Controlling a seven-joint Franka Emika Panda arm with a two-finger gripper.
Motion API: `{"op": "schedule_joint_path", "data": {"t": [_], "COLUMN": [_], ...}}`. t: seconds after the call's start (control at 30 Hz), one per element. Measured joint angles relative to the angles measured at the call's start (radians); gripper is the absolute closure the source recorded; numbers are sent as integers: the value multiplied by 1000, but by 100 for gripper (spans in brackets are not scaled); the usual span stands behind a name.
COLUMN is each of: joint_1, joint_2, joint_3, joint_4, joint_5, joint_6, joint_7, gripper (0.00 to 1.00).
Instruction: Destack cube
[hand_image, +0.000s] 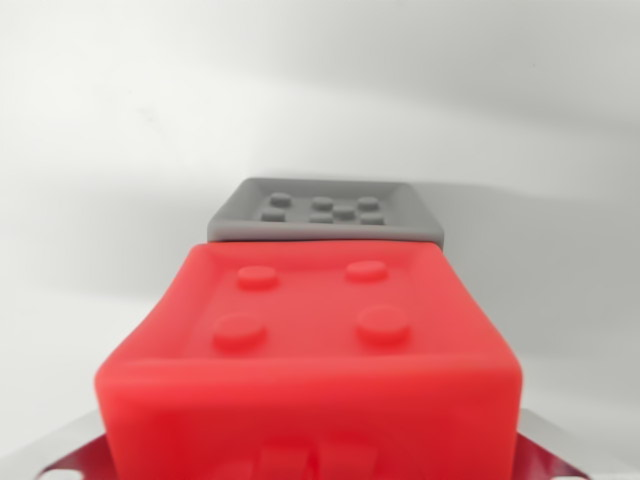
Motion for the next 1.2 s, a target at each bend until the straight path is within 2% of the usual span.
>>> {"op": "schedule_joint_path", "data": {"t": [0.77, 1.2], "joint_1": [0, 0], "joint_2": [-4, -43], "joint_3": [0, 0], "joint_4": [0, -5], "joint_5": [0, 1], "joint_6": [-3, -34], "joint_7": [0, 0], "gripper": [100, 100]}}
